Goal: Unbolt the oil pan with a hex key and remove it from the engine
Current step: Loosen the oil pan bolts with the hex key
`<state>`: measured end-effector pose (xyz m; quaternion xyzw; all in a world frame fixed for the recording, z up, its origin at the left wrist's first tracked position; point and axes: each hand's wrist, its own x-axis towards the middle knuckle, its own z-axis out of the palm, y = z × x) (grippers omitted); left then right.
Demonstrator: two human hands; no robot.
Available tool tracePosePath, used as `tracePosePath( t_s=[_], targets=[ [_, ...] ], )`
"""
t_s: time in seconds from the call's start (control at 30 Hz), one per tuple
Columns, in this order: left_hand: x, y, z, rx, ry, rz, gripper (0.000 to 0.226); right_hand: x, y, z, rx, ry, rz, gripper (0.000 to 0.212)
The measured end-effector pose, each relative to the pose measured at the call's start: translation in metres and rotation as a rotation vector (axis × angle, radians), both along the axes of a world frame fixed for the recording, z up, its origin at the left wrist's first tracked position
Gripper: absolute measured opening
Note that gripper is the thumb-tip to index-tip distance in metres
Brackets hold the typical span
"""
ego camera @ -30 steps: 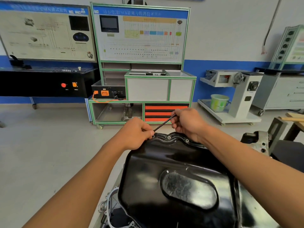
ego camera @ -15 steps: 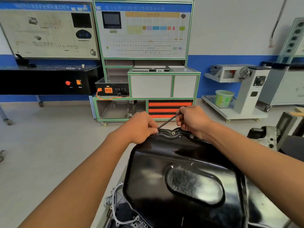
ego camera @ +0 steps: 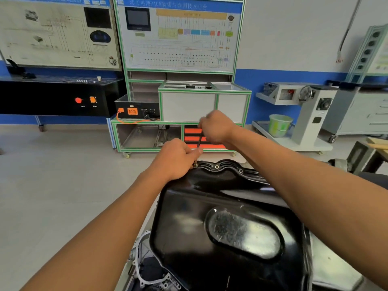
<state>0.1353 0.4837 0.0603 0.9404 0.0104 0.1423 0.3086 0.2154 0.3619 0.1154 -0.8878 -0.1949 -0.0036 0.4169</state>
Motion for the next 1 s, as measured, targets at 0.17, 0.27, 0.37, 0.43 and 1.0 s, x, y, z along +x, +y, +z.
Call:
tracePosePath(
  t_s=[0.17, 0.27, 0.37, 0.43, 1.0],
  targets=[
    [0.009, 0.003, -0.006, -0.802, 0.034, 0.134, 0.008, -0.011, 0.062, 0.002, -0.241, 0.021, 0.291, 0.032],
    [0.004, 0.011, -0.010, -1.321, 0.125, 0.097, 0.007, -0.011, 0.066, -0.002, -0.261, 0.049, 0.329, 0.034],
    [-0.008, 0.023, -0.022, -1.605, 0.227, 0.072, 0.014, -0.018, 0.051, 0.000, -0.095, 0.111, 0.293, 0.034],
    [-0.016, 0.028, -0.030, -1.755, 0.271, 0.095, 0.018, -0.029, 0.033, 0.003, 0.032, 0.104, 0.257, 0.035],
    [-0.175, 0.053, -0.134, -1.911, -0.156, 0.084, 0.017, -0.274, 0.060, -0.169, 0.701, 0.284, 0.149, 0.024]
  ],
)
